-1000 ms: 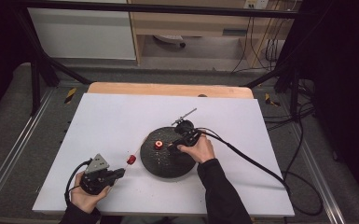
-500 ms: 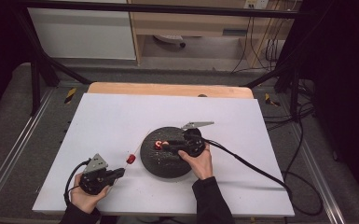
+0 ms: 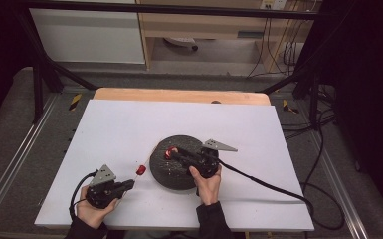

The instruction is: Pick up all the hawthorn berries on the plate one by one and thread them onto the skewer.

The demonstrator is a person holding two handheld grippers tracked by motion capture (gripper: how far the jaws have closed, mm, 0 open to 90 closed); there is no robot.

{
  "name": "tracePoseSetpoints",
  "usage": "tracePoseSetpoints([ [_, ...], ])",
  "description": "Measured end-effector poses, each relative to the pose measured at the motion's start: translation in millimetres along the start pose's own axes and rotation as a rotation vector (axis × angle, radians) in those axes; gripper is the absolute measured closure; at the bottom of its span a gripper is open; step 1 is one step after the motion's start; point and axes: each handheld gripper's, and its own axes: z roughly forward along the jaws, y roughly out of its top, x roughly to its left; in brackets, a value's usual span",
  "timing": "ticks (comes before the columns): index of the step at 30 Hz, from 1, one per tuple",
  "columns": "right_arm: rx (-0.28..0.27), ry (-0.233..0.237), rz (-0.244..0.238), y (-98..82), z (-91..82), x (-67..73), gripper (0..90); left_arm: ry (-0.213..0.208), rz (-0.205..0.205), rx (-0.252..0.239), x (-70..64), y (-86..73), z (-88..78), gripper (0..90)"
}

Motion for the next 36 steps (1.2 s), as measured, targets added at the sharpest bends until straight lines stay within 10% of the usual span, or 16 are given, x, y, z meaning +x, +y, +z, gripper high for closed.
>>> tracePoseSetpoints([
  [36, -0.271, 0.025, 0.204, 7.5, 5.4, -6.7, 62.7, -0.051, 0.054, -0.020, -20.5, 1.1, 4.4, 88.4],
])
